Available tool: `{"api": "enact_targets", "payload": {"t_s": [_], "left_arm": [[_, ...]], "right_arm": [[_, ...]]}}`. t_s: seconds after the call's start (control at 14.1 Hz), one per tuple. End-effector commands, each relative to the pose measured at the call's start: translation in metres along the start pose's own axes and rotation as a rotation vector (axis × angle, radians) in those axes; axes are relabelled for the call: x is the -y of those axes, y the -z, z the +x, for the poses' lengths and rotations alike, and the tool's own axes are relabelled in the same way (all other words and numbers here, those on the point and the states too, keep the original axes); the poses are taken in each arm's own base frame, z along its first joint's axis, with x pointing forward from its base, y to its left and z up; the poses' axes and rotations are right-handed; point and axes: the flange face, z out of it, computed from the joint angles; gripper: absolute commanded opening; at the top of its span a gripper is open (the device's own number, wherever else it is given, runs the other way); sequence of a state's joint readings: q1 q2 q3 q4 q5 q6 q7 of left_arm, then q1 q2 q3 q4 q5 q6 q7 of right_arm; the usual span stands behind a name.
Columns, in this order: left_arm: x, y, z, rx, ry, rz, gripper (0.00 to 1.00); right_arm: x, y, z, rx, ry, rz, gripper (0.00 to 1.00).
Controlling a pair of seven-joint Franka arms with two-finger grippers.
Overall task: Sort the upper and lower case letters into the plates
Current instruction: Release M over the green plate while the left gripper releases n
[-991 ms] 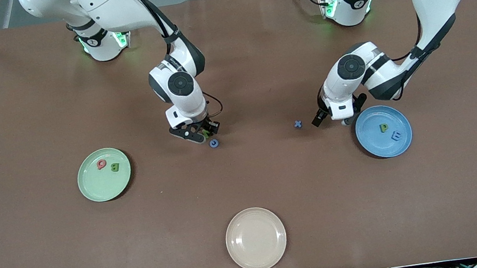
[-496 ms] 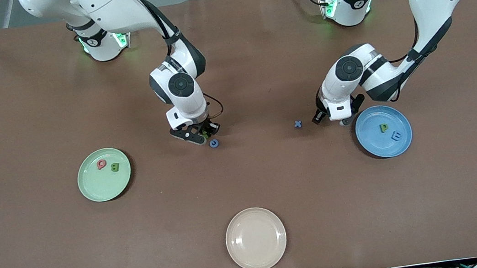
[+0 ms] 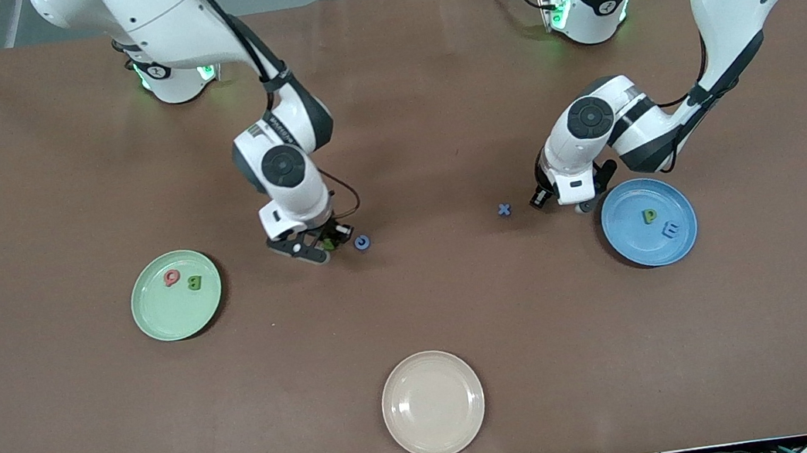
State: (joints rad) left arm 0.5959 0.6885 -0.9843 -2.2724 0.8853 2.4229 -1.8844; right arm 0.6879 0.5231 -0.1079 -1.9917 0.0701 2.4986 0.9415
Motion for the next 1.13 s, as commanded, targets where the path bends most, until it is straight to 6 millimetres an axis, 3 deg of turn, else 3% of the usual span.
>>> {"api": "enact_targets", "payload": {"t_s": [0.0,0.28,0.57,0.85,1.06], "left_arm": [[0.002,-0.007,-0.005,-0.01,-0.006,0.0,0.36],[0.0,-0.006,-0.006,-0.012,-0.009,-0.003,0.15],[-0.005,0.006,0.001,-0.044,-0.012,-0.012,0.09],[-0.021,0.038,0.01,-0.096,-0.034,-0.018,0.08],[-0.028,0.073,0.032,-0.108,-0.068,-0.029,0.08]], "right_arm": [[-0.039,0.042,0.042,0.021,0.073,-0.004,0.01],[-0.1,0.047,0.1,0.03,0.168,-0.003,0.01],[-0.181,0.037,0.161,0.011,0.285,-0.033,0.01],[-0.252,0.009,0.19,-0.067,0.385,-0.011,0.02],[-0.274,0.001,0.199,-0.061,0.401,-0.015,0.02]]}}
